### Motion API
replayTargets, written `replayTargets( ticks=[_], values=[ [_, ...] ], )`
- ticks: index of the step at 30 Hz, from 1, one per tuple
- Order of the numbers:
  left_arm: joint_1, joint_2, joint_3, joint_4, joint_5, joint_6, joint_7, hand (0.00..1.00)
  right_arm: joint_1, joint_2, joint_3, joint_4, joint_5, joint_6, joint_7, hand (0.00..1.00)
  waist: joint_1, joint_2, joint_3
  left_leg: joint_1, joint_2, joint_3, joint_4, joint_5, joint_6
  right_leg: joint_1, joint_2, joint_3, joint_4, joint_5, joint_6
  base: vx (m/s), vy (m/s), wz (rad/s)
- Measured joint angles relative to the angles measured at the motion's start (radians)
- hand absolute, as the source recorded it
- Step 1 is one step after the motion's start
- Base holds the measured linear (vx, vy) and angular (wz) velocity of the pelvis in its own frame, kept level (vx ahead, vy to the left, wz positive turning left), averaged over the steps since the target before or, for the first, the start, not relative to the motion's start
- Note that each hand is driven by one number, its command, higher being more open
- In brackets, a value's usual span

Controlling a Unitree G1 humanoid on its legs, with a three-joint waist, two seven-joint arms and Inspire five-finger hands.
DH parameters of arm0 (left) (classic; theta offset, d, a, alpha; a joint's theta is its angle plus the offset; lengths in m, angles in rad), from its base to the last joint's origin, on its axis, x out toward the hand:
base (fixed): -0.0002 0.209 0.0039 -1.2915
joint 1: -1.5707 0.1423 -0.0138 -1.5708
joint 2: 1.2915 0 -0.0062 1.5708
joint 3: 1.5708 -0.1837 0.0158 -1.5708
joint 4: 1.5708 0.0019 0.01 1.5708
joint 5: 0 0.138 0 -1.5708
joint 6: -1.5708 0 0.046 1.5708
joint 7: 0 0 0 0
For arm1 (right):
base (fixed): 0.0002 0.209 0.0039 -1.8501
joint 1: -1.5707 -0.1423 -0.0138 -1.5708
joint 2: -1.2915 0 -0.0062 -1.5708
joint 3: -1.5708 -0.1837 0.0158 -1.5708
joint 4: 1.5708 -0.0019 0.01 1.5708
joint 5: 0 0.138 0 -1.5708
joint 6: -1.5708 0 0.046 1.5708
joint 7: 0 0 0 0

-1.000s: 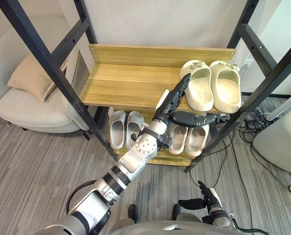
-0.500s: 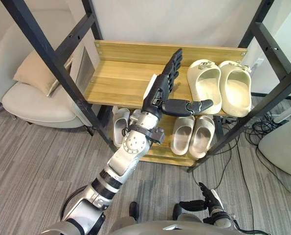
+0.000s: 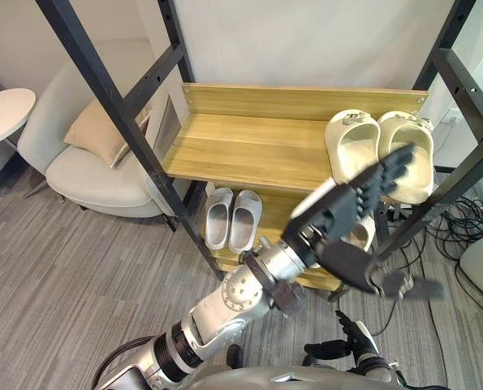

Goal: Organize the slippers on the shoe rack

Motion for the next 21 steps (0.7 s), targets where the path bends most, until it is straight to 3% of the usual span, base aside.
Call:
replayTargets(
  ticks=[10,13,21],
  values=[
    [0.187,0.029,-0.019,0.413,0.193,0.030,-0.043,1.00,-0.003,0.009,0.005,0.011,-0.004,-0.001,-0.001,1.00,0.001,-0.018,-0.010,0.026,0.010,0.000,0.000,-0.004,-0.010,0.022,0.011,-0.003,-0.001,-0.004,-0.002,-0.02,-0.002,0.00],
    [0.285,0.043,0.092,0.519,0.273,0.037,-0.039,1.00,0.000,0.021,0.005,0.020,-0.004,-0.001,-0.004,1.00,0.001,-0.036,-0.011,0.025,0.018,0.005,0.000,-0.008,-0.019,0.018,0.020,0.005,-0.004,-0.007,-0.008,0.00,-0.010,-0.05],
    [0.344,0.035,0.426,0.788,0.401,0.038,0.027,1.00,-0.005,0.050,0.001,0.037,-0.004,-0.001,-0.004,1.00,0.016,-0.074,-0.013,0.024,0.034,0.023,0.000,-0.013,-0.026,0.006,0.038,0.019,-0.002,-0.013,-0.017,0.02,-0.016,-0.07]
  ],
)
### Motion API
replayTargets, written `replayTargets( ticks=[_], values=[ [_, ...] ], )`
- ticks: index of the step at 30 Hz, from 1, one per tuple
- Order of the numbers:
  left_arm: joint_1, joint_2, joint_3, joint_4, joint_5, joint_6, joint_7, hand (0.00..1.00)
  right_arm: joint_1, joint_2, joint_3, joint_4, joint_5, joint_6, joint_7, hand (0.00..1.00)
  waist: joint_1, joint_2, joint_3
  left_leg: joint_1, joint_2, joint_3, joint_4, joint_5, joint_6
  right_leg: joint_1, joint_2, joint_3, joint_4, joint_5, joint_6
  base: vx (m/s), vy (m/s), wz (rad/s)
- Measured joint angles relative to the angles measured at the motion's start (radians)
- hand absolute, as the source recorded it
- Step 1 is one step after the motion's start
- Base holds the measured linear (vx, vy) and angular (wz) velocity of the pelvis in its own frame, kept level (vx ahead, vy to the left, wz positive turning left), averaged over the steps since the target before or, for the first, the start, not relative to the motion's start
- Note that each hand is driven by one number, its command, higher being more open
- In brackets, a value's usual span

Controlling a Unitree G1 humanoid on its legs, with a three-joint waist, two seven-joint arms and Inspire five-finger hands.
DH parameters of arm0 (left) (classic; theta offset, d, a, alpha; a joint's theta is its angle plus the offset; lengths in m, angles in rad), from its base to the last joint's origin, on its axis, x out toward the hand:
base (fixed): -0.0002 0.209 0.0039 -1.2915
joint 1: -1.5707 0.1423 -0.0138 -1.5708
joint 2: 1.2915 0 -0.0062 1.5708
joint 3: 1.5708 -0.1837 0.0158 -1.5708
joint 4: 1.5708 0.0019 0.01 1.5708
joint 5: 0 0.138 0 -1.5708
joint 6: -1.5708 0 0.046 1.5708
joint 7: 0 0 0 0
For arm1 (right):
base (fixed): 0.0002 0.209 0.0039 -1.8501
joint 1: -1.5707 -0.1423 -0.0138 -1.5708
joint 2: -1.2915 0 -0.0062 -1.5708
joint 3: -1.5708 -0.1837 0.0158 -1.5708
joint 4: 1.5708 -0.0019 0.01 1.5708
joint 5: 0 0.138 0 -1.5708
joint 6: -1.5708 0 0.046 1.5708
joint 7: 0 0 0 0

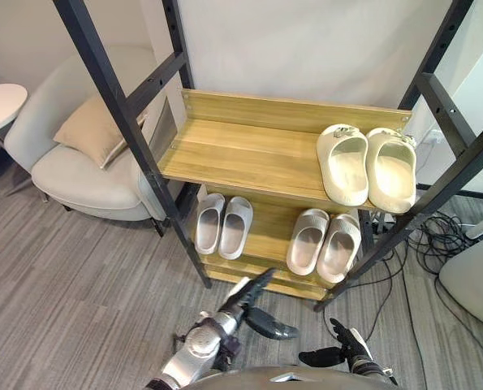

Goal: Organize the slippers on the shoe rack

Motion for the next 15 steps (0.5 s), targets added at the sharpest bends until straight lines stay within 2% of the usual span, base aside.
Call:
replayTargets(
  ticks=[3,8,15],
  values=[
    [0.004,-0.015,0.115,0.091,0.032,0.001,0.048,1.00,-0.004,0.003,-0.005,0.001,0.000,0.000,0.000,1.00,0.000,-0.002,0.001,0.001,0.000,0.002,0.000,-0.002,-0.001,0.000,0.000,0.004,0.000,0.000,0.000,0.01,0.001,-0.01],
    [0.017,-0.039,0.242,0.208,0.057,0.002,0.100,1.00,-0.021,0.024,-0.036,0.004,0.001,0.000,-0.001,1.00,0.002,-0.010,0.005,0.008,0.002,0.016,0.000,-0.003,-0.001,0.000,0.002,0.018,-0.002,0.001,0.000,-0.02,0.020,-0.07],
    [0.046,-0.077,0.336,0.326,0.070,0.011,0.157,1.00,-0.032,0.035,-0.050,0.017,0.007,-0.001,-0.003,1.00,0.009,-0.019,0.004,0.016,0.009,0.050,0.000,-0.014,-0.003,-0.008,0.006,0.053,-0.002,0.003,-0.002,0.00,0.021,-0.14]
  ],
)
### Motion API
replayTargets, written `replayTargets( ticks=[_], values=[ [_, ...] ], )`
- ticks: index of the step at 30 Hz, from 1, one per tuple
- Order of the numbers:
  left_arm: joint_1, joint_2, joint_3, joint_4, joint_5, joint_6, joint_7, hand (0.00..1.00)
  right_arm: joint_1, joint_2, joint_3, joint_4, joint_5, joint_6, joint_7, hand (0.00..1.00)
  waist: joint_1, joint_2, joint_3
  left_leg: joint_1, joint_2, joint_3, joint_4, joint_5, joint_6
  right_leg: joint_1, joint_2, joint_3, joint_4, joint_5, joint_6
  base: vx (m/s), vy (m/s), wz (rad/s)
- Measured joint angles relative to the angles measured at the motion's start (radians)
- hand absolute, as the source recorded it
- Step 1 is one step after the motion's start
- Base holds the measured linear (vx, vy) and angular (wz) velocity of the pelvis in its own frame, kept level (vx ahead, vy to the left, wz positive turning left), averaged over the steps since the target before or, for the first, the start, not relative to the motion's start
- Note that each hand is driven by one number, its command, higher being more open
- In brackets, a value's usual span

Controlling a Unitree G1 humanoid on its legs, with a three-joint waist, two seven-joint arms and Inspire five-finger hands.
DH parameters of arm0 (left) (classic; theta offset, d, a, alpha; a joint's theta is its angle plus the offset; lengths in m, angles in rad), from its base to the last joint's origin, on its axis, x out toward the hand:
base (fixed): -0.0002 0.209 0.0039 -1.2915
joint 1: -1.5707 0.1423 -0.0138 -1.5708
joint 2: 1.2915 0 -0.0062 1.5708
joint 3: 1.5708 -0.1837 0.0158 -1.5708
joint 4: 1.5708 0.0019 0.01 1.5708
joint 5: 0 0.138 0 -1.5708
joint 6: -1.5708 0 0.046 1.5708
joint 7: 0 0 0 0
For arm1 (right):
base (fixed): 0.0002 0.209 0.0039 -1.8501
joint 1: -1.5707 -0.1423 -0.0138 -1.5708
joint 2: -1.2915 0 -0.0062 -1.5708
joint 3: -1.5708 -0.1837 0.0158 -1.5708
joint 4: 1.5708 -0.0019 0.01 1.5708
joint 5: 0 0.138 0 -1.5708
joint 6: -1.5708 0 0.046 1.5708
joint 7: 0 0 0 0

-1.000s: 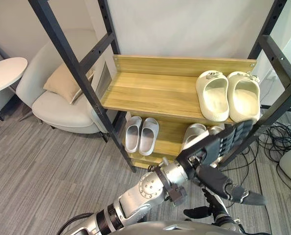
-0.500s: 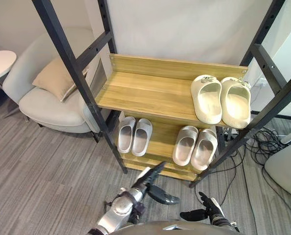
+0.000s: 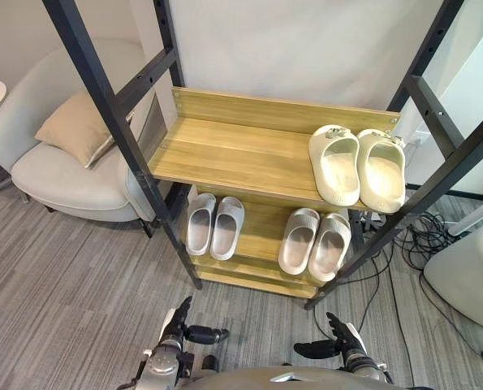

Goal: Organize the slippers on the shoe rack

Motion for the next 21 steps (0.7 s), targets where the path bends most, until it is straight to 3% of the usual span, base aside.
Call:
replayTargets(
  ticks=[8,9,12,15,17,19,20,21],
  values=[
    [-0.016,-0.045,0.079,0.053,-0.009,-0.003,0.024,1.00,-0.042,0.000,-0.001,0.047,0.016,0.000,-0.008,1.00,0.015,0.006,0.013,0.013,0.006,0.065,0.002,-0.017,-0.001,-0.028,0.005,0.070,0.009,0.005,-0.001,0.02,0.027,-0.26],
    [-0.030,-0.055,0.092,0.062,-0.019,-0.004,0.025,1.00,-0.073,0.001,0.001,0.061,0.016,0.000,-0.010,1.00,0.016,0.012,0.036,0.004,0.008,0.075,0.014,-0.021,0.002,-0.058,0.000,0.080,0.059,-0.011,-0.004,-0.02,0.035,-0.28],
    [-0.064,-0.056,0.094,0.080,-0.030,-0.004,0.024,1.00,-0.118,0.015,0.004,0.063,0.017,0.001,-0.015,1.00,0.017,0.007,0.078,-0.050,-0.004,0.078,0.077,-0.034,0.011,-0.189,-0.042,0.102,0.293,-0.109,-0.001,-0.04,0.029,-0.06],
    [-0.075,-0.053,0.095,0.079,-0.042,-0.004,0.032,1.00,-0.124,0.048,0.014,0.057,0.024,0.000,-0.013,1.00,0.022,0.002,0.086,-0.097,-0.016,0.041,0.130,-0.042,0.019,-0.230,-0.072,0.126,0.410,-0.176,0.020,-0.08,-0.055,0.41],
    [-0.074,-0.056,0.096,0.077,-0.046,-0.006,0.036,1.00,-0.123,0.067,0.026,0.051,0.037,-0.004,-0.009,1.00,0.023,-0.004,0.088,-0.129,-0.037,-0.017,0.161,-0.037,0.012,-0.273,-0.089,0.189,0.678,-0.295,0.032,-0.08,-0.187,0.90],
    [-0.070,-0.052,0.106,0.056,-0.059,-0.007,0.044,1.00,-0.127,0.068,0.049,0.050,0.049,-0.008,-0.011,1.00,0.051,-0.031,0.077,-0.175,-0.056,-0.060,0.191,-0.026,-0.007,-0.259,-0.073,0.243,0.645,-0.348,0.031,-0.07,-0.176,0.70],
    [-0.078,-0.065,0.112,0.049,-0.063,-0.012,0.048,1.00,-0.147,0.063,0.051,0.052,0.054,-0.008,-0.014,1.00,0.082,0.002,0.080,-0.223,-0.040,-0.070,0.201,-0.014,-0.022,-0.247,-0.037,0.241,0.549,-0.349,-0.020,-0.14,-0.159,0.28],
    [-0.083,-0.082,0.110,0.049,-0.065,-0.012,0.050,1.00,-0.165,0.050,0.051,0.053,0.054,-0.007,-0.016,1.00,0.084,0.036,0.093,-0.249,-0.017,-0.093,0.208,-0.001,-0.023,-0.245,-0.007,0.216,0.511,-0.319,-0.023,-0.17,-0.144,0.30]
  ],
)
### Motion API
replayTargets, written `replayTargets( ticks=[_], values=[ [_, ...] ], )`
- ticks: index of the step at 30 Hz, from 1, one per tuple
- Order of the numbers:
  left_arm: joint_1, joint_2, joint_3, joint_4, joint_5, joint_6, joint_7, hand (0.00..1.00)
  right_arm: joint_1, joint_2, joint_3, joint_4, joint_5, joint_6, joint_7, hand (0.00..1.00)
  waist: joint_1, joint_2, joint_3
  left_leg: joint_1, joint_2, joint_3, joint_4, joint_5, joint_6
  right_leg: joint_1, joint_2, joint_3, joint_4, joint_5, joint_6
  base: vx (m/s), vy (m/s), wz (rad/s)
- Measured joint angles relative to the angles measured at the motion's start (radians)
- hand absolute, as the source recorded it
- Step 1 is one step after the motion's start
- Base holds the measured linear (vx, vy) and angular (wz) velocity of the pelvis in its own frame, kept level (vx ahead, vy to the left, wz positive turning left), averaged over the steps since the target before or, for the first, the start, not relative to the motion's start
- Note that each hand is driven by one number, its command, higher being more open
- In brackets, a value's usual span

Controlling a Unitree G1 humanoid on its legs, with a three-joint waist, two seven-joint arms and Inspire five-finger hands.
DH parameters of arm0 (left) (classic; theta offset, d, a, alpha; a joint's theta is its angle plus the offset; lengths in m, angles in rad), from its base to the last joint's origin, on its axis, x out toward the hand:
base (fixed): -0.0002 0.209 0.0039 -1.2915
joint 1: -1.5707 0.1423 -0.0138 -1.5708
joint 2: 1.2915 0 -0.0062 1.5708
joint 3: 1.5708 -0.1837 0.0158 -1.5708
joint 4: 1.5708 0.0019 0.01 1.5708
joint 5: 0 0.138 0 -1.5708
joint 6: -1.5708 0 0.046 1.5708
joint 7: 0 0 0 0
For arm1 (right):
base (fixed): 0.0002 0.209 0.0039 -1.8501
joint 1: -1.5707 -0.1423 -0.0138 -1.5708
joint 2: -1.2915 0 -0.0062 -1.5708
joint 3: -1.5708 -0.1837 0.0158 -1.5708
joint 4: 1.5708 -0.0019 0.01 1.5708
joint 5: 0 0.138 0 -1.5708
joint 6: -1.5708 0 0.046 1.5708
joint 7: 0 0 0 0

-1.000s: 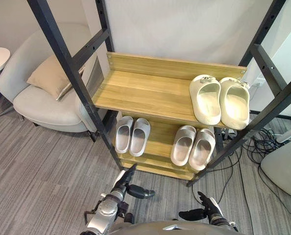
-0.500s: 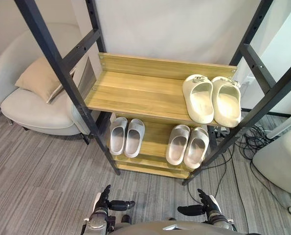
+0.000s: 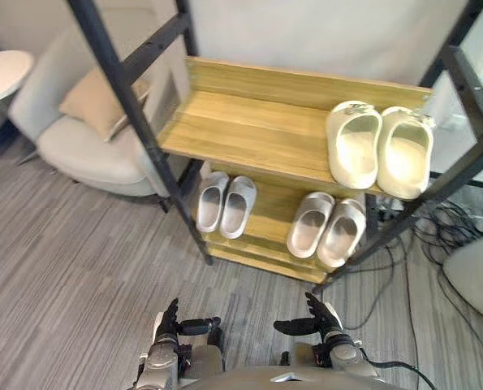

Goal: Organize the slippers on the shoe rack

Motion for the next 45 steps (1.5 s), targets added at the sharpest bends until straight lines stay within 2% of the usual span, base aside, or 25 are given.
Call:
replayTargets(
  ticks=[2,4,6,8,9,11,14,17,21,23,27,30,31,32,33,34,35,37,38,39,41,42,43,44,45],
  values=[
    [-0.007,-0.016,-0.006,0.000,-0.018,-0.001,-0.001,1.00,-0.022,-0.014,0.001,0.002,0.000,0.003,-0.006,1.00,0.003,0.050,0.030,-0.023,0.035,-0.053,-0.016,0.038,-0.024,0.015,0.039,-0.049,-0.053,0.038,-0.027,-0.18,-0.107,0.53],
    [-0.013,-0.024,-0.008,0.000,-0.022,-0.002,0.003,1.00,-0.023,-0.015,0.001,0.002,0.000,0.002,-0.010,1.00,0.003,0.067,0.045,-0.032,0.054,-0.077,-0.032,0.069,-0.041,0.027,0.068,-0.085,-0.078,0.055,-0.040,-0.17,-0.148,0.56],
    [-0.024,-0.018,-0.029,0.008,-0.022,-0.015,0.003,1.00,-0.032,-0.011,-0.004,0.004,0.000,0.002,-0.018,1.00,-0.011,0.064,0.052,-0.039,0.056,-0.065,-0.166,0.238,-0.066,0.024,0.060,-0.167,-0.133,0.095,-0.073,-0.16,-0.118,1.00],
    [-0.055,-0.005,-0.042,0.030,-0.016,-0.016,-0.006,1.00,-0.037,-0.006,-0.041,0.004,0.000,0.004,-0.021,1.00,-0.017,0.044,0.066,-0.072,0.023,0.019,-0.069,0.187,-0.025,0.014,0.025,-0.228,-0.148,0.115,-0.088,-0.14,-0.072,1.11],
    [-0.067,-0.005,-0.041,0.032,-0.014,-0.016,-0.003,1.00,-0.033,-0.010,-0.069,0.005,0.000,0.005,-0.029,1.00,-0.018,0.024,0.078,-0.077,-0.003,0.086,0.075,0.069,0.012,0.010,-0.014,-0.271,-0.156,0.129,-0.089,-0.14,-0.069,1.09],
    [-0.067,-0.005,-0.044,0.040,-0.010,-0.021,0.001,1.00,-0.017,-0.020,-0.080,0.005,0.000,0.005,-0.036,1.00,-0.020,0.026,0.073,-0.039,0.026,0.183,0.204,-0.073,0.016,0.018,-0.032,-0.345,-0.196,0.168,-0.086,-0.10,-0.001,1.08],
    [-0.072,-0.005,-0.051,0.061,0.013,-0.022,0.000,1.00,-0.002,-0.014,-0.082,0.008,0.000,0.005,-0.033,1.00,-0.030,0.028,0.072,0.047,0.088,0.285,0.255,-0.158,0.020,0.031,-0.051,-0.415,-0.205,0.184,-0.072,-0.09,0.165,0.89],
    [-0.076,-0.017,-0.077,0.072,0.027,-0.021,-0.003,1.00,0.000,-0.002,-0.103,0.008,0.001,0.004,-0.025,1.00,-0.047,0.041,0.062,0.138,0.116,0.403,0.121,-0.173,0.014,0.038,-0.069,-0.496,-0.236,0.226,-0.025,-0.11,0.238,0.88],
    [-0.067,0.005,-0.085,0.092,0.028,-0.016,-0.006,1.00,0.010,0.071,-0.115,0.011,0.001,0.004,-0.009,1.00,-0.047,-0.003,0.032,0.178,0.023,0.350,-0.039,-0.110,0.042,0.118,-0.074,-0.542,-0.414,0.341,0.014,-0.08,0.191,0.63],
    [-0.054,0.005,-0.084,0.095,0.028,-0.015,-0.006,1.00,0.006,0.080,-0.105,0.026,0.000,0.004,-0.002,1.00,-0.044,0.007,0.023,0.198,-0.011,0.315,-0.060,-0.100,0.056,0.155,-0.099,-0.572,-0.426,0.354,0.028,0.00,0.166,0.62],
    [-0.035,0.011,-0.054,0.102,0.024,-0.016,-0.006,1.00,0.003,0.089,-0.096,0.035,-0.001,0.005,0.005,1.00,-0.035,-0.007,0.012,0.200,-0.072,0.246,-0.021,-0.159,0.109,0.129,-0.247,-0.617,-0.148,0.204,0.075,0.05,0.188,0.57],
    [-0.035,0.031,-0.050,0.111,0.027,-0.020,-0.005,1.00,0.002,0.101,-0.098,0.032,-0.001,0.010,0.008,1.00,-0.041,-0.043,0.002,0.210,-0.124,0.154,0.024,-0.202,0.149,0.074,-0.354,-0.488,0.118,0.159,0.020,0.11,0.115,0.71],
    [-0.034,0.031,-0.050,0.114,0.027,-0.020,-0.005,1.00,0.000,0.101,-0.098,0.026,-0.001,0.009,0.008,1.00,-0.047,-0.046,0.003,0.217,-0.127,0.127,0.028,-0.204,0.153,0.044,-0.361,-0.418,0.193,0.177,-0.014,0.17,0.018,1.11],
    [-0.041,0.033,-0.043,0.114,0.024,-0.020,0.003,1.00,0.001,0.102,-0.093,0.021,0.000,0.006,0.010,1.00,-0.052,-0.035,0.007,0.226,-0.092,0.068,0.055,-0.223,0.159,-0.002,-0.282,-0.281,0.227,0.095,0.000,0.17,-0.039,0.96],
    [-0.041,0.033,-0.039,0.114,0.024,-0.019,0.007,1.00,-0.001,0.101,-0.085,0.021,0.000,0.006,0.011,1.00,-0.052,-0.033,0.008,0.225,-0.081,0.048,0.061,-0.229,0.156,-0.014,-0.243,-0.255,0.219,0.074,-0.004,0.28,-0.130,1.46],
    [-0.043,0.031,-0.036,0.120,0.024,-0.019,0.015,1.00,-0.006,0.101,-0.061,0.012,0.001,0.004,0.017,1.00,-0.055,-0.032,0.010,0.232,-0.054,-0.031,0.054,-0.240,0.145,-0.085,-0.112,-0.172,0.188,0.047,-0.014,0.22,-0.113,0.99],
    [-0.044,0.031,-0.036,0.122,0.024,-0.019,0.015,1.00,-0.007,0.100,-0.061,0.010,0.002,0.003,0.018,1.00,-0.056,-0.033,0.010,0.232,-0.054,-0.037,0.053,-0.241,0.144,-0.092,-0.103,-0.166,0.183,0.047,-0.014,0.25,-0.134,1.37],
    [-0.046,0.030,-0.036,0.130,0.024,-0.014,0.008,1.00,-0.013,0.101,-0.049,-0.015,0.002,-0.011,0.025,1.00,-0.073,-0.033,0.015,0.248,-0.044,-0.133,0.050,-0.265,0.127,-0.172,0.013,-0.053,0.080,0.059,-0.002,0.30,-0.221,1.36],
    [-0.044,0.033,-0.035,0.130,0.025,-0.014,0.007,1.00,-0.008,0.101,-0.045,-0.015,0.002,-0.015,0.028,1.00,-0.077,-0.044,0.016,0.268,-0.057,-0.191,0.060,-0.285,0.105,-0.170,0.032,0.005,-0.026,0.119,0.007,0.46,-0.356,1.83],
    [-0.048,0.020,-0.033,0.146,0.026,-0.015,0.008,1.00,-0.006,0.087,-0.049,-0.012,0.001,-0.013,0.029,1.00,-0.075,-0.019,0.013,0.278,-0.042,-0.259,0.088,-0.315,0.076,-0.129,0.034,-0.038,-0.012,0.157,-0.035,0.41,-0.299,1.52],
    [-0.043,-0.011,-0.023,0.146,0.028,-0.031,0.010,1.00,-0.011,0.066,-0.066,-0.009,0.001,-0.007,0.028,1.00,-0.069,0.017,0.002,0.253,-0.017,-0.267,0.116,-0.305,0.039,-0.105,0.036,-0.096,-0.016,0.133,-0.054,0.43,-0.257,1.29],
    [-0.044,-0.015,-0.006,0.145,0.031,-0.033,0.000,1.00,-0.018,0.062,-0.080,0.002,0.001,-0.001,0.028,1.00,-0.077,0.027,0.004,0.223,-0.009,-0.240,0.167,-0.283,-0.047,-0.062,0.031,-0.142,-0.051,0.124,-0.069,0.41,-0.227,1.17],
    [-0.045,-0.014,-0.004,0.145,0.033,-0.033,-0.001,1.00,-0.017,0.062,-0.080,0.004,0.002,0.001,0.027,1.00,-0.077,0.025,0.006,0.218,-0.009,-0.232,0.180,-0.278,-0.057,-0.053,0.030,-0.146,-0.061,0.123,-0.070,0.38,-0.202,1.15],
    [-0.044,-0.009,0.015,0.137,0.040,-0.036,-0.001,1.00,-0.014,0.063,-0.078,0.015,0.001,0.010,0.027,1.00,-0.072,0.007,0.017,0.163,0.000,-0.124,0.327,-0.261,-0.129,0.045,0.034,-0.161,-0.152,0.121,-0.074,0.30,-0.169,0.71],
    [-0.036,-0.009,0.029,0.126,0.040,-0.037,0.001,1.00,-0.007,0.065,-0.077,0.018,0.001,0.010,0.027,1.00,-0.067,0.002,0.021,0.133,0.032,-0.024,0.421,-0.273,-0.116,0.096,0.044,-0.175,-0.195,0.121,-0.075,0.34,-0.203,0.77]
  ],
)
